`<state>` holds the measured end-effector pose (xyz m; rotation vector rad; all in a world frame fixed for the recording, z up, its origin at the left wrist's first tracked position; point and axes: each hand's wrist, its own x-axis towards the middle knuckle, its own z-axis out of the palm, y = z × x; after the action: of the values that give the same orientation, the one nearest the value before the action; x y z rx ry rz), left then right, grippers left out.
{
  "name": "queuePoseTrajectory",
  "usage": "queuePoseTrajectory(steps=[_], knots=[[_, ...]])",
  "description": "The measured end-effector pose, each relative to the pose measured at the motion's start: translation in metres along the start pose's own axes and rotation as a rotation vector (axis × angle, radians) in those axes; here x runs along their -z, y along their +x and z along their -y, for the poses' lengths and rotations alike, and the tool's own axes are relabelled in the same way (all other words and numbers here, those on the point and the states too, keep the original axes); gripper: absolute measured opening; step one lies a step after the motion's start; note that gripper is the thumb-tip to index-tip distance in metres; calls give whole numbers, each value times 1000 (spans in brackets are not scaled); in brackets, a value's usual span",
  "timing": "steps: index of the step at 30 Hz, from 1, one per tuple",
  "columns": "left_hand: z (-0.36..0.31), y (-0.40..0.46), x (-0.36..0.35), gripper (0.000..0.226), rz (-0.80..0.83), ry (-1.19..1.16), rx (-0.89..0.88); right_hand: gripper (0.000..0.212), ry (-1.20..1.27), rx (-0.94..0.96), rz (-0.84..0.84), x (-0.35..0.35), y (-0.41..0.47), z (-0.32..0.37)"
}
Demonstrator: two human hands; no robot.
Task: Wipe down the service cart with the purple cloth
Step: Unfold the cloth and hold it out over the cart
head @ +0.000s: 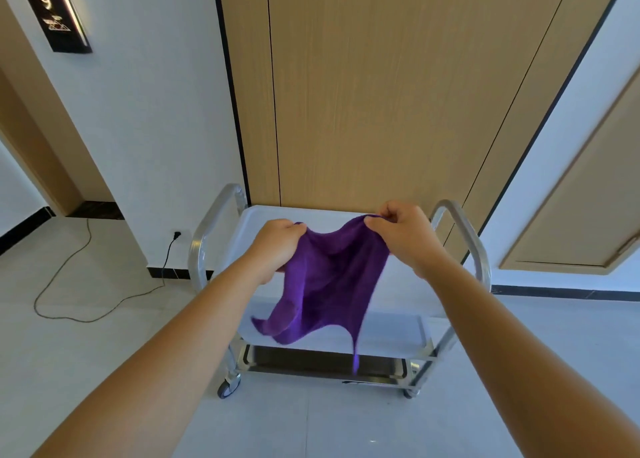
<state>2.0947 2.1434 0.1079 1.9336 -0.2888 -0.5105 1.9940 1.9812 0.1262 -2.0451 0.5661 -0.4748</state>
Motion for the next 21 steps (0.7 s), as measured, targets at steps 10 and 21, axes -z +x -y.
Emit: queuePoseTrajectory(steps=[10, 21], knots=[[-18, -8, -20, 5, 102, -519, 226, 12, -24, 121, 111, -40, -26, 5], [-12, -8, -29, 11, 6, -441, 247, 29, -402, 297, 279, -35, -46, 9]])
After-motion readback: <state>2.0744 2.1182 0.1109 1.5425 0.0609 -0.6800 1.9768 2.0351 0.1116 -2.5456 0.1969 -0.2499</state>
